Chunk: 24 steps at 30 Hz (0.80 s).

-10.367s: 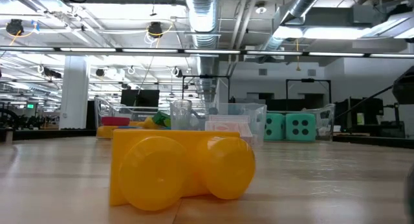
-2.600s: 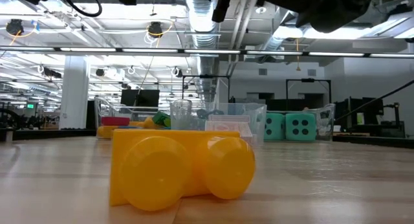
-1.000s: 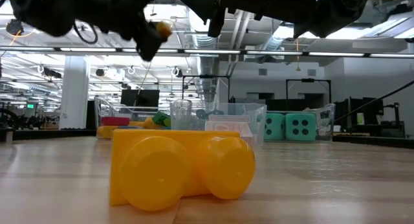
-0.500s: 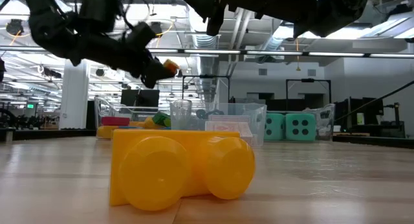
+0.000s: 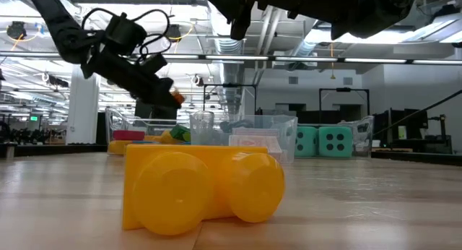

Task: Pick & Place Toys
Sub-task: Put the yellow game piece into the top left transparent bin

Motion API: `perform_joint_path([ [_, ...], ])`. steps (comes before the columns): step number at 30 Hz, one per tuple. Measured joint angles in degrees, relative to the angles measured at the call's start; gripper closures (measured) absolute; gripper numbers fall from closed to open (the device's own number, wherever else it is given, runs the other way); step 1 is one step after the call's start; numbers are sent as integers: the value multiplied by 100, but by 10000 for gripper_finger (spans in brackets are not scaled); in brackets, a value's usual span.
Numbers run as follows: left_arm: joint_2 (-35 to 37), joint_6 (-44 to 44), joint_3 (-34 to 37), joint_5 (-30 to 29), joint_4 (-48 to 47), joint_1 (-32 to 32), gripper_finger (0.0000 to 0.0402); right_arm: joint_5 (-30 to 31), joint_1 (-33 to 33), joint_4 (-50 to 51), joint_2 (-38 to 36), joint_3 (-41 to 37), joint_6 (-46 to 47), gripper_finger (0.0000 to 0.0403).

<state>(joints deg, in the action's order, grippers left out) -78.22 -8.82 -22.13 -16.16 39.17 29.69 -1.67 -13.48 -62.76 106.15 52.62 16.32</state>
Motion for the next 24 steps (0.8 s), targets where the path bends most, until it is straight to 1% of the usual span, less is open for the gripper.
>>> perform_joint_path([
  [4, 459, 435, -177, 694, -1228, 518, 313, 4, 0, 28, 0, 0, 36, 138],
  [7, 788, 485, -260, 764, -2064, 706, 313, 11, 0, 28, 0, 0, 72, 138],
  [11, 1082, 577, -265, 765, -2636, 803, 313, 14, 0, 29, 0, 0, 72, 138],
  [17, 1151, 626, -265, 762, -3056, 876, 312, 15, 0, 65, 0, 0, 73, 138],
  [24, 1135, 621, -265, 740, -3016, 886, 310, 15, 0, 71, 0, 0, 72, 138],
])
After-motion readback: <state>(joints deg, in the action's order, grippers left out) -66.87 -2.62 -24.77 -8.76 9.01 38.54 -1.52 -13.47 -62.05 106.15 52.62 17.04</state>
